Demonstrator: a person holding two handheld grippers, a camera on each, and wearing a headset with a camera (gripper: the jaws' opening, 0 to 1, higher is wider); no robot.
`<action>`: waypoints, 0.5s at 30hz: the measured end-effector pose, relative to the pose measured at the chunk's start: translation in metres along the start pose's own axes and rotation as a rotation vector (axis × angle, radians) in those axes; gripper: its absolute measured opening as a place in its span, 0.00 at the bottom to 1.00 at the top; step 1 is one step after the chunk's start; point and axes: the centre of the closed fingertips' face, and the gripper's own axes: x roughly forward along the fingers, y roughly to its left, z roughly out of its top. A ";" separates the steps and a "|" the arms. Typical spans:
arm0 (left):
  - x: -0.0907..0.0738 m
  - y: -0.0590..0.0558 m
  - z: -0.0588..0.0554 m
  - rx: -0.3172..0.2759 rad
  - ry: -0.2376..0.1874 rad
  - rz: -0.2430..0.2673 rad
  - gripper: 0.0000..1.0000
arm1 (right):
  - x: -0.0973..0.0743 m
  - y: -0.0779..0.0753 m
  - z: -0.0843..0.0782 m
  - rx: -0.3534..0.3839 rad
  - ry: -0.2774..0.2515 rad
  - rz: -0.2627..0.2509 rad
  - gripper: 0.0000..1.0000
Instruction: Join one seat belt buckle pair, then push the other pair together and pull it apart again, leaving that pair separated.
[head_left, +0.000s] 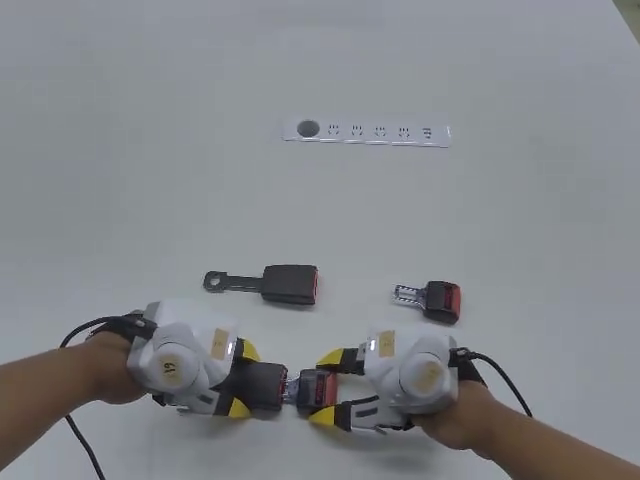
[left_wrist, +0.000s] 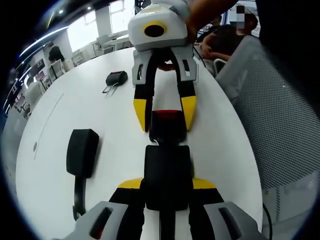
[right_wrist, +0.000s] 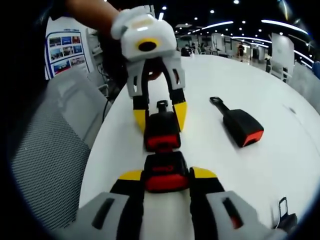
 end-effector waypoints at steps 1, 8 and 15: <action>0.000 0.000 0.000 0.001 0.002 -0.001 0.35 | 0.001 0.000 0.001 0.001 0.003 -0.001 0.35; 0.001 0.000 0.000 0.002 0.004 -0.005 0.35 | 0.006 0.001 0.003 0.013 0.004 -0.017 0.35; 0.002 0.001 0.000 0.000 -0.008 -0.003 0.35 | 0.007 0.002 0.003 0.004 0.008 -0.022 0.35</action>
